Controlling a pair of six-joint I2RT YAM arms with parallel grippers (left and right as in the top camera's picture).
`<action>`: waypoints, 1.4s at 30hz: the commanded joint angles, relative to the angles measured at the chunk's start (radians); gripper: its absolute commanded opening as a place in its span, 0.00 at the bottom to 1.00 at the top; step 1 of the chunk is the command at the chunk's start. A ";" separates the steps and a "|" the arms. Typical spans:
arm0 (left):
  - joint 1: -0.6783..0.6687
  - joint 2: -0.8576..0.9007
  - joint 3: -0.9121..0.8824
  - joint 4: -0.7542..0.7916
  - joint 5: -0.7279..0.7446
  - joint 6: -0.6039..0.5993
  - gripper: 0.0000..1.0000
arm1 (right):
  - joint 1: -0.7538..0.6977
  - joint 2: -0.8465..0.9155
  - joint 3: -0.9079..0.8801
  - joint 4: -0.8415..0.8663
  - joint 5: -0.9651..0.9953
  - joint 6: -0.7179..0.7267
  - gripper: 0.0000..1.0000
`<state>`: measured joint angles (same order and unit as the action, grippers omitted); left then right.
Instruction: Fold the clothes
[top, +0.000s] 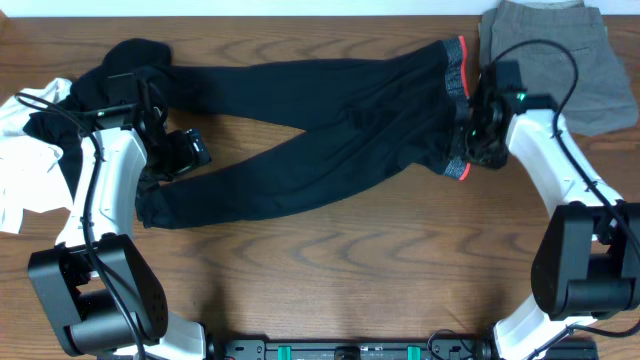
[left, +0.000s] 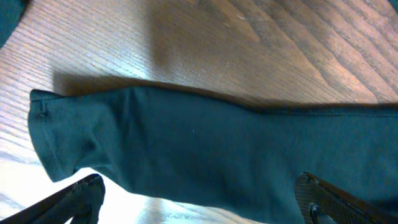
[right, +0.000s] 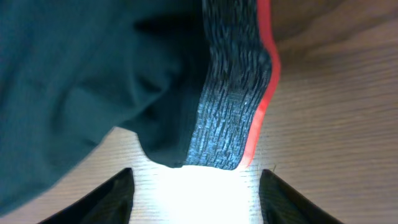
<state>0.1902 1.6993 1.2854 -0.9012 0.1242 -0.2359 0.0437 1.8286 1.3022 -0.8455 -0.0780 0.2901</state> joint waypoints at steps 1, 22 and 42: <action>-0.001 0.000 -0.006 0.011 -0.009 -0.006 0.98 | 0.009 -0.005 -0.093 0.071 -0.001 0.016 0.54; -0.001 0.000 -0.006 0.017 -0.009 -0.001 0.98 | -0.049 -0.004 -0.298 0.331 0.125 0.000 0.49; -0.001 0.000 -0.265 0.063 0.026 -0.035 0.19 | -0.049 -0.004 -0.305 0.330 0.126 0.001 0.01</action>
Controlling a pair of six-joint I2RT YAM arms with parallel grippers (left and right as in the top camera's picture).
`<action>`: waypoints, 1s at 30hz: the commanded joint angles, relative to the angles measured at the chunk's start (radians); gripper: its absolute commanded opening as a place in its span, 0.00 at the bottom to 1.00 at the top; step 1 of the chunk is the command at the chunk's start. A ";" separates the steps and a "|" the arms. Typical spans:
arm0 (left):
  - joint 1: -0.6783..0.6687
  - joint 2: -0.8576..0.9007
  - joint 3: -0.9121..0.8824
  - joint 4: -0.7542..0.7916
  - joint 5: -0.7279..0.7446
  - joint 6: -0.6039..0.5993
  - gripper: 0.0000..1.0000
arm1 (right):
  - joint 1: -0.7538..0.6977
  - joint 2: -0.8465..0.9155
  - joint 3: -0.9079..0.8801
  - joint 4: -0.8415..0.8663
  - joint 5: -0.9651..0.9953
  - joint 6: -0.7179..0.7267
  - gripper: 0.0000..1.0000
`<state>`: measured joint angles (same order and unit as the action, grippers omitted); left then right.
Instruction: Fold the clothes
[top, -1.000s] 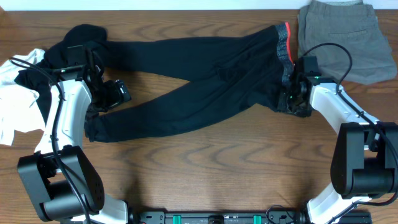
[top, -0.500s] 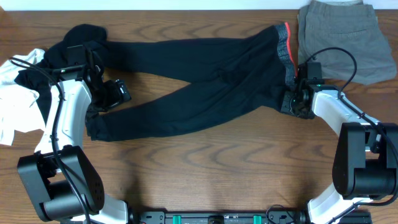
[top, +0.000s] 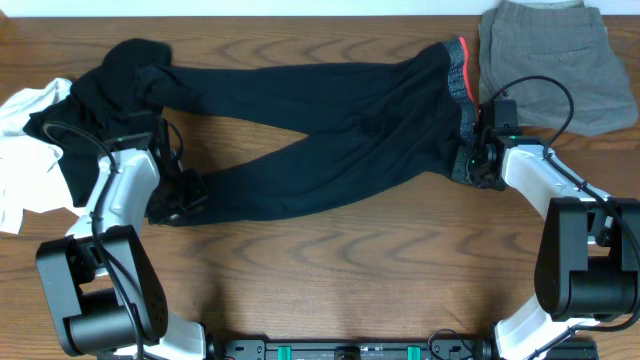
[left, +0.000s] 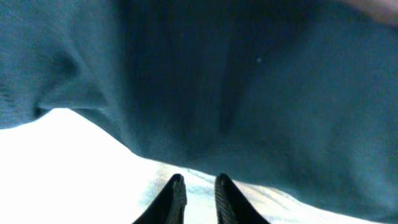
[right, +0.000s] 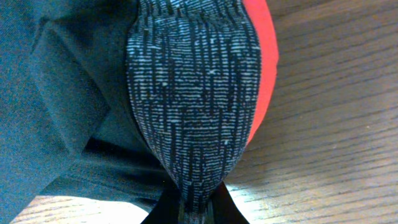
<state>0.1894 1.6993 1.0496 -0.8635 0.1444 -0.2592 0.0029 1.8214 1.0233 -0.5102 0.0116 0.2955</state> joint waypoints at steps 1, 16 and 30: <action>0.000 0.000 -0.040 0.044 0.005 -0.013 0.19 | -0.008 0.003 -0.026 -0.005 0.037 -0.004 0.01; 0.018 0.021 -0.242 0.359 -0.250 -0.114 0.06 | -0.014 0.003 -0.026 -0.039 0.036 -0.005 0.01; 0.219 0.021 -0.242 0.571 -0.261 -0.165 0.06 | -0.145 0.003 -0.026 -0.182 0.010 -0.004 0.02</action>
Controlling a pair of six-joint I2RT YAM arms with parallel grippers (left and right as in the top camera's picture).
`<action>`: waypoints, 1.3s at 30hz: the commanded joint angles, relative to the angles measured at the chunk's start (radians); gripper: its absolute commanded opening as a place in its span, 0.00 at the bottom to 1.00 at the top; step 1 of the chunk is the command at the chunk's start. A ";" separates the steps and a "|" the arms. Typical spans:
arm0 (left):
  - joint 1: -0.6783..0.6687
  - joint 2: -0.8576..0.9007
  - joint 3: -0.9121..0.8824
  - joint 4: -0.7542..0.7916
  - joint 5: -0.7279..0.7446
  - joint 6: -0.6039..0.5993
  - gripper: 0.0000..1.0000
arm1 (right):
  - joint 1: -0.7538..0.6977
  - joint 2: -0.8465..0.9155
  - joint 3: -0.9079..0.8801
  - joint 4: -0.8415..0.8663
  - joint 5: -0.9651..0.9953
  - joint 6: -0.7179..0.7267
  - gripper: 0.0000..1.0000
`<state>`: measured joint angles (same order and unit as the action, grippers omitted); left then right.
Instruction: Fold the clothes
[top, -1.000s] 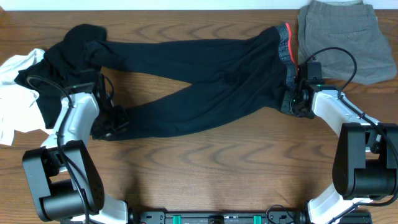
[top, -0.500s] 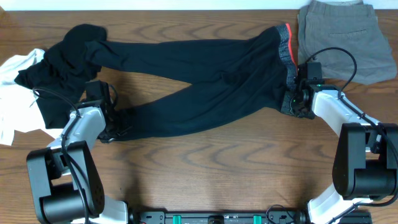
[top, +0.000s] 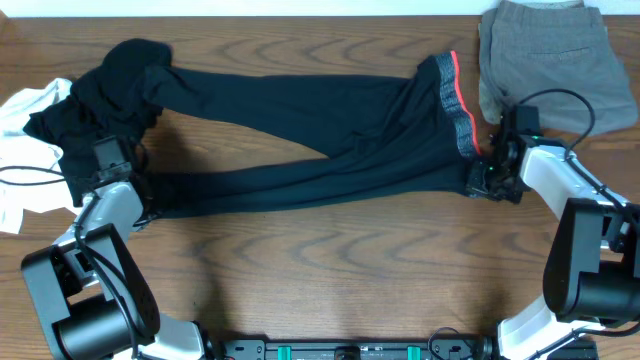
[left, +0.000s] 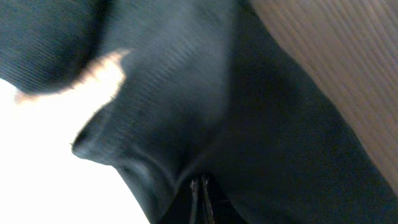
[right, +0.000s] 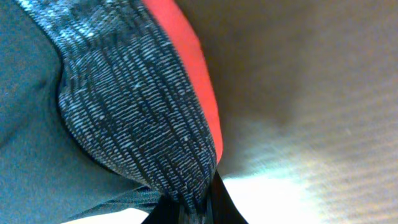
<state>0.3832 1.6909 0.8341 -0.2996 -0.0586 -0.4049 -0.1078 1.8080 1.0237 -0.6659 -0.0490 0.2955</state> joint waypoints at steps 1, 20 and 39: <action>0.026 0.029 -0.027 0.014 -0.058 -0.019 0.06 | -0.039 0.016 -0.026 -0.039 0.064 -0.003 0.03; 0.025 -0.101 0.030 -0.143 0.188 0.069 0.54 | -0.036 -0.152 0.192 -0.191 -0.125 -0.098 0.48; 0.023 -0.453 0.042 -0.257 0.209 0.142 0.75 | 0.045 -0.139 0.237 0.176 -0.112 -0.179 0.20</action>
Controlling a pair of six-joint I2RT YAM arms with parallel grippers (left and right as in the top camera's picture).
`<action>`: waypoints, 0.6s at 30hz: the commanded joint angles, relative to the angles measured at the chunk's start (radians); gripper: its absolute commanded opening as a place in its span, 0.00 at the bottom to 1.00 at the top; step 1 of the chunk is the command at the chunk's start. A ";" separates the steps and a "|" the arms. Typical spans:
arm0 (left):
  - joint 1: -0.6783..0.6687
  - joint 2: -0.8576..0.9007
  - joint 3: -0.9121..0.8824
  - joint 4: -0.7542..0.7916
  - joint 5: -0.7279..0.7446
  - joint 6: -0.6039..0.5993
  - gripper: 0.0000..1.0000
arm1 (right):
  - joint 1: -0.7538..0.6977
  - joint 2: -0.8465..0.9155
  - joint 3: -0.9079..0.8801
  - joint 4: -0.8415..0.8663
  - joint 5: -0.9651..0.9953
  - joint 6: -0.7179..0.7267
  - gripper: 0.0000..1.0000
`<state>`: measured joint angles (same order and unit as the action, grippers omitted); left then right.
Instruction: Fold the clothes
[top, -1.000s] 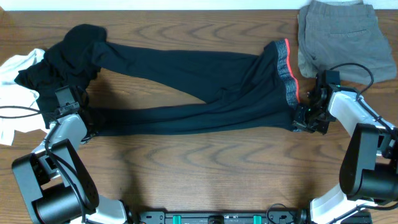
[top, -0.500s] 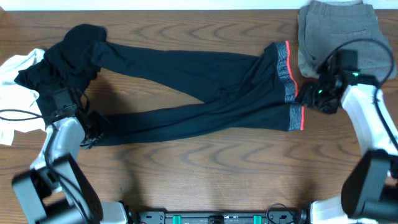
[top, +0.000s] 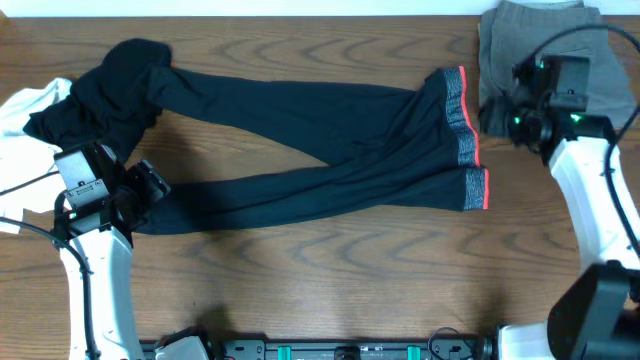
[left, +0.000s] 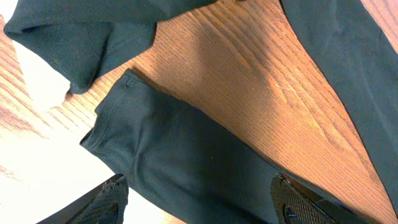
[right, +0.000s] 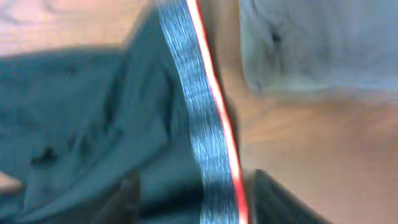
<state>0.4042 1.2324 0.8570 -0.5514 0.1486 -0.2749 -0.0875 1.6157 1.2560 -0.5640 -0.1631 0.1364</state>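
Dark leggings (top: 320, 150) lie stretched across the table, with the grey-and-red waistband (top: 466, 135) at the right and the leg ends at the left. My left gripper (top: 143, 186) hovers open over the cuff of the lower leg (left: 127, 121); its fingers (left: 107, 198) are apart with nothing between them. My right gripper (top: 503, 117) is raised to the right of the waistband (right: 200, 124), open and empty. That view is blurred.
Folded grey shorts (top: 560, 55) lie at the back right, just behind my right gripper. A bunched black garment (top: 120, 75) and a white cloth (top: 18, 110) lie at the back left, close to the upper leg end.
Both grippers have let go of the leggings and risen. The left stood shut on the lower leg's cuff, the right on the waistband's corner. The leggings now lie flat.
First both grippers were open, the left over the lower cuff, the right over the waistband's near corner. Then each was shut on its part. After that the leggings were stretched further between them. Now they lie straightened and released.
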 joint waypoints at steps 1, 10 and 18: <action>-0.001 0.011 0.019 -0.005 0.003 0.011 0.75 | 0.031 0.075 0.004 0.128 0.002 -0.018 0.03; -0.086 0.090 0.018 0.003 0.002 0.009 0.75 | 0.105 0.367 0.008 0.604 -0.012 -0.016 0.02; -0.132 0.133 0.018 0.022 0.001 0.008 0.75 | 0.105 0.496 0.048 0.659 -0.016 -0.003 0.03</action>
<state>0.2825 1.3567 0.8577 -0.5343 0.1509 -0.2752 0.0181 2.0861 1.2636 0.0883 -0.1730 0.1253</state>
